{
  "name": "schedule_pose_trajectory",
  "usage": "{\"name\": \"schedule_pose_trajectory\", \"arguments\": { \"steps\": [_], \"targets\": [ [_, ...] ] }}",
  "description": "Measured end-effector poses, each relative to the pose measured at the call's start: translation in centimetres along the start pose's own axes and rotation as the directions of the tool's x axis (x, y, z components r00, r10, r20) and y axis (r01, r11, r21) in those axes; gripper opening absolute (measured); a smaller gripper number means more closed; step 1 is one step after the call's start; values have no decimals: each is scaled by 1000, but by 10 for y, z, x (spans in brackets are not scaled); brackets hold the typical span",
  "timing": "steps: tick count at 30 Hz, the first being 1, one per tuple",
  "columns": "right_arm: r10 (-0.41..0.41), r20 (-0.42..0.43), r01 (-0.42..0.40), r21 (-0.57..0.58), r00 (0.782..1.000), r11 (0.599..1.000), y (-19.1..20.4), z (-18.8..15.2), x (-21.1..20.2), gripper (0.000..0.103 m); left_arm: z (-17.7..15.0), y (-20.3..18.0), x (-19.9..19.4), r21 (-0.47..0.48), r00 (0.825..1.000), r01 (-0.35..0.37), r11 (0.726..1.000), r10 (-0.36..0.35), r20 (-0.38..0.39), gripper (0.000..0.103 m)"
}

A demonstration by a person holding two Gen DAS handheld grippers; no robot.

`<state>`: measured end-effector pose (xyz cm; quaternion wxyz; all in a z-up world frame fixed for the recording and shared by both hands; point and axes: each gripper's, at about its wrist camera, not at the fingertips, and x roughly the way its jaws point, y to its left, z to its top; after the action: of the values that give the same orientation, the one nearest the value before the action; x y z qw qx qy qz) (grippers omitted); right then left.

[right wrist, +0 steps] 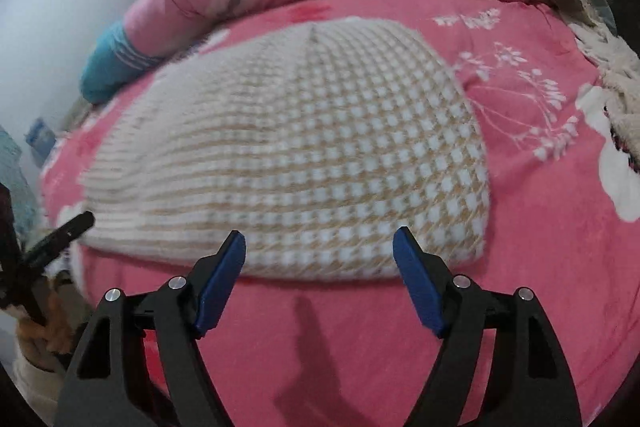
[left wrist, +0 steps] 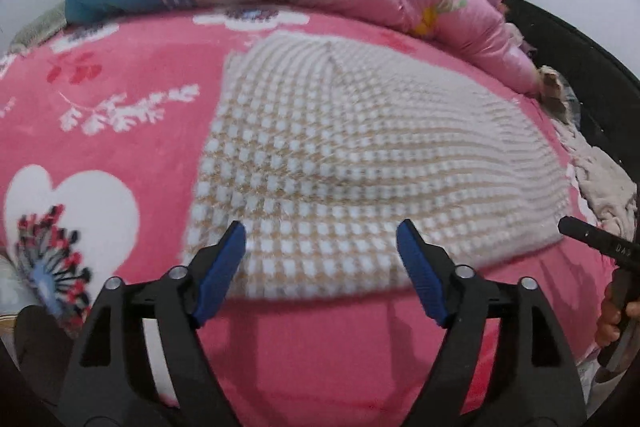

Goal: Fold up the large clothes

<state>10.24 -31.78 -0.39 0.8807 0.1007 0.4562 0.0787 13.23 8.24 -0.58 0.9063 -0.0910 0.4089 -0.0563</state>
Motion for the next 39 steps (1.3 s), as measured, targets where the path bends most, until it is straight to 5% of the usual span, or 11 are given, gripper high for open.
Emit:
{"name": "schedule_pose_trajectory", "arguments": {
  "steps": [6,12,17,31,39],
  "targets": [
    [-8,-18,8,-31,1000,999,30,-22,6,89,-13,-16,-7,-25,999,22,999,-23,-33,86],
    [-102,-116,91,-98,988,991,56,-51,39,89,-33,-35,29,1,985,-93,996,92,-147,89],
    [-210,-85,191,-186,974,964,70,-63,46,96,-43,-39,36,29,976,-139,990,141,-165,95],
    [-209,-105,192,-150,972,970,67,-62,49,97,-38,-42,43,41,957,-186,982,190,-220,95],
    [-219,-113,203,-139,969,969,68,-61,51,97,-40,-44,41,41,962,-179,983,184,-204,95]
  ]
}}
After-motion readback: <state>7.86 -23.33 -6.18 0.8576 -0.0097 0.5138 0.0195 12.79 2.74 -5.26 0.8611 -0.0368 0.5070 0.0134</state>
